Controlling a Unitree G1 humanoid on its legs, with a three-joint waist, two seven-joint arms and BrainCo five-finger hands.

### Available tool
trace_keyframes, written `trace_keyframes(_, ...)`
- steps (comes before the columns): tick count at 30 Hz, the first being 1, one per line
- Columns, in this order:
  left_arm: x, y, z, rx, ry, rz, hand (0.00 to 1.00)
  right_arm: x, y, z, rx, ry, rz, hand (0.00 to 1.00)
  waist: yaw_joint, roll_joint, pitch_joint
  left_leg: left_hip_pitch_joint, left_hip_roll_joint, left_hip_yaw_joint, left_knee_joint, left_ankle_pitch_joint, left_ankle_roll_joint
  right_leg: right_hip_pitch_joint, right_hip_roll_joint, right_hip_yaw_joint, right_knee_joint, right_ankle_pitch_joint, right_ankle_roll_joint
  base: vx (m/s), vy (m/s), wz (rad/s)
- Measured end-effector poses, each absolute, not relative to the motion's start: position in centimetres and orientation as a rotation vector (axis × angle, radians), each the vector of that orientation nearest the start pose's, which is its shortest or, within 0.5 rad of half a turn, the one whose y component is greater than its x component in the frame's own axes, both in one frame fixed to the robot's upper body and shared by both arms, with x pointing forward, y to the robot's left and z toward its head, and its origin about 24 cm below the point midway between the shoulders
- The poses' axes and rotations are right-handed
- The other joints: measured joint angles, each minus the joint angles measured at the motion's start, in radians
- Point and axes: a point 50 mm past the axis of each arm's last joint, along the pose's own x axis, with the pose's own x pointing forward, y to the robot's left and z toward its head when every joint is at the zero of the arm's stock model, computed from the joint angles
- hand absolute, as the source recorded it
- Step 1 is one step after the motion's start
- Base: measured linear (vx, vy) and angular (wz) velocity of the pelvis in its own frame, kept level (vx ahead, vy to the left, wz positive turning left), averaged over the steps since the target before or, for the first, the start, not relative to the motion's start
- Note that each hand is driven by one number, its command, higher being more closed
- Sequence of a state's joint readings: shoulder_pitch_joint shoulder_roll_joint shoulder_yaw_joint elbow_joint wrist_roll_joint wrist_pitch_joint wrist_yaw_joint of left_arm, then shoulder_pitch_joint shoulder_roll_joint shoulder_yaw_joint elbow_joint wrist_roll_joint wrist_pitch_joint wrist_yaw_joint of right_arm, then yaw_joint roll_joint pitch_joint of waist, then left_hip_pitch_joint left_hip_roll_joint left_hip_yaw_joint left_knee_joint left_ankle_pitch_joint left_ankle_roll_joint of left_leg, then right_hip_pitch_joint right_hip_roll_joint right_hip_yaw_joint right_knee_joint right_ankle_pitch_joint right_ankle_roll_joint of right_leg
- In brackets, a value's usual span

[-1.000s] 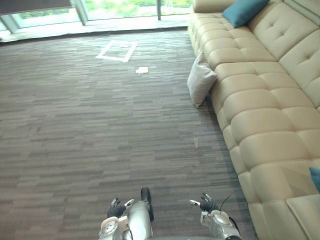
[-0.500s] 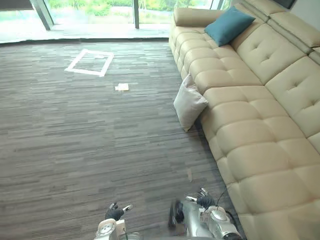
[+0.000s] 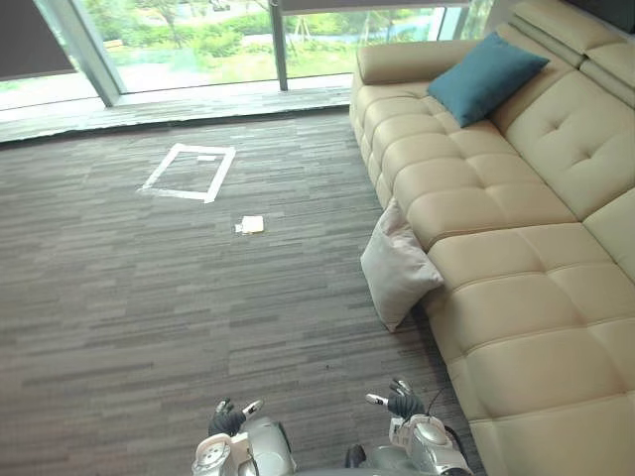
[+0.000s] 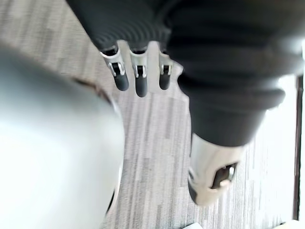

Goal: Pick up cushions and gather them together orderly.

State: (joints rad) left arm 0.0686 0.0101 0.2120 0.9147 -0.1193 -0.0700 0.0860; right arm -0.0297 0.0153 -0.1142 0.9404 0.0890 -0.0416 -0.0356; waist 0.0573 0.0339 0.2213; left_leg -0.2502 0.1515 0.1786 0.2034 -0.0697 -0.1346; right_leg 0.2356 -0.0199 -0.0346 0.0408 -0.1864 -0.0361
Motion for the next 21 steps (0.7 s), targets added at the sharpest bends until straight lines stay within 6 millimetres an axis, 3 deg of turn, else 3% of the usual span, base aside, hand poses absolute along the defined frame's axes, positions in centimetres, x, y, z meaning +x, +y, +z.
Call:
trace_keyframes(1,12.7,19.3,-14.5,-0.146,0.903,0.366,0.00,15.6,-16.5,-14.1,0.112,0.896,-0.173,0.00,0.003,-0.004,-0.008,0.000,-0.012,-0.031,0.027,0.105,0.017,0.022,-0.016,0.029,0.001,-0.030,0.030,0.63,0.394,-0.73)
trace_keyframes(2,12.7,19.7,-14.5,-0.133,0.901,0.369,0.00,15.6,-16.0,-14.2,0.120,0.905,-0.161,0.00,0.003,-0.036,-0.022,0.001,-0.046,-0.017,0.064,0.075,0.056,0.025,-0.054,0.050,0.027,-0.049,0.033,0.53,0.318,-0.56)
trace_keyframes(4,12.9,20.0,-14.4,-0.126,0.897,0.370,0.00,14.9,-15.9,-14.4,0.129,0.919,-0.173,0.00,0.000,-0.053,-0.032,0.005,-0.049,0.029,0.124,0.017,0.103,-0.034,-0.084,0.071,0.166,-0.050,0.037,0.49,0.260,-0.48)
trace_keyframes(6,12.7,20.1,-14.5,-0.118,0.908,0.372,0.00,14.6,-15.9,-14.5,0.134,0.924,-0.177,0.00,0.003,-0.065,-0.039,0.055,-0.059,0.086,0.152,-0.048,0.132,-0.144,-0.111,0.091,0.435,-0.034,0.088,0.44,0.244,-0.63)
trace_keyframes(7,12.6,20.1,-14.5,-0.113,0.916,0.368,0.00,14.4,-15.8,-14.6,0.136,0.930,-0.177,0.00,0.000,-0.064,-0.038,0.091,-0.063,0.108,0.150,-0.074,0.145,-0.221,-0.125,0.100,0.609,0.018,0.142,0.52,0.273,-0.57)
trace_keyframes(8,12.5,20.0,-14.7,-0.108,0.933,0.362,0.00,14.5,-15.6,-14.5,0.139,0.919,-0.173,0.00,-0.008,-0.062,-0.035,0.145,-0.069,0.128,0.146,-0.106,0.152,-0.306,-0.143,0.090,0.790,0.047,0.159,0.42,0.198,-0.60)
trace_keyframes(9,12.7,19.8,-14.7,-0.105,0.941,0.350,0.00,14.9,-15.6,-14.2,0.140,0.897,-0.172,0.00,-0.017,-0.058,-0.027,0.215,-0.072,0.149,0.131,-0.137,0.153,-0.356,-0.162,0.048,0.903,0.031,0.141,0.48,0.206,-0.61)
trace_keyframes(11,12.2,19.4,-15.0,-0.108,0.962,0.345,0.00,15.3,-15.5,-14.0,0.135,0.878,-0.162,0.00,-0.019,-0.039,-0.020,0.355,-0.071,0.215,0.049,-0.159,0.147,-0.426,-0.186,-0.082,0.910,-0.024,0.094,0.36,0.128,-0.75)
trace_keyframes(13,12.3,19.3,-15.0,-0.104,0.966,0.339,0.00,15.5,-15.4,-13.9,0.129,0.872,-0.153,0.00,-0.027,-0.039,-0.022,0.431,-0.069,0.244,-0.020,-0.161,0.143,-0.465,-0.194,-0.234,0.800,-0.048,0.076,0.33,0.090,-0.48)
trace_keyframes(15,12.6,19.1,-15.1,-0.094,0.970,0.316,0.00,15.9,-15.5,-13.8,0.129,0.864,-0.154,0.00,-0.043,-0.044,-0.020,0.478,-0.063,0.274,-0.069,-0.173,0.120,-0.506,-0.175,-0.380,0.589,-0.027,0.072,0.39,0.033,-0.35)
trace_keyframes(16,12.5,19.1,-15.1,-0.084,0.976,0.304,0.00,16.1,-15.5,-13.8,0.128,0.865,-0.153,0.00,-0.049,-0.045,-0.021,0.495,-0.065,0.292,-0.084,-0.179,0.105,-0.508,-0.148,-0.414,0.459,0.020,0.066,0.41,-0.009,-0.40)
trace_keyframes(17,12.3,19.3,-15.2,-0.060,0.990,0.287,0.00,16.0,-15.5,-13.8,0.130,0.871,-0.156,0.00,-0.053,-0.056,-0.025,0.517,-0.081,0.293,-0.095,-0.187,0.091,-0.509,-0.121,-0.422,0.329,0.095,0.037,0.49,-0.043,-0.31)
trace_keyframes(18,12.2,19.5,-15.3,-0.039,0.997,0.277,0.00,15.8,-15.7,-14.0,0.134,0.879,-0.166,0.00,-0.057,-0.079,-0.026,0.538,-0.101,0.284,-0.084,-0.200,0.069,-0.505,-0.111,-0.391,0.289,0.176,-0.071,0.64,-0.079,-0.25)
trace_keyframes(19,12.5,19.0,-15.3,-0.055,0.994,0.274,0.00,16.3,-16.3,-13.7,0.123,0.862,-0.174,0.00,-0.059,-0.056,-0.011,0.560,-0.072,0.278,-0.056,-0.211,0.055,-0.487,-0.099,-0.395,0.321,0.163,-0.092,0.56,-0.090,-0.11)
trace_keyframes(20,12.8,18.7,-15.2,-0.054,0.983,0.264,0.00,16.2,-16.9,-13.6,0.122,0.857,-0.194,0.00,-0.058,-0.045,-0.006,0.542,-0.046,0.260,0.048,-0.211,0.053,-0.462,-0.095,-0.402,0.328,0.117,-0.081,0.59,-0.175,-0.05)
trace_keyframes(21,13.4,18.1,-14.9,-0.063,0.963,0.252,0.00,16.1,-17.2,-13.6,0.121,0.850,-0.205,0.00,-0.061,-0.033,-0.004,0.472,0.001,0.226,0.240,-0.211,0.045,-0.437,-0.082,-0.401,0.330,0.088,-0.079,0.45,-0.162,0.00)
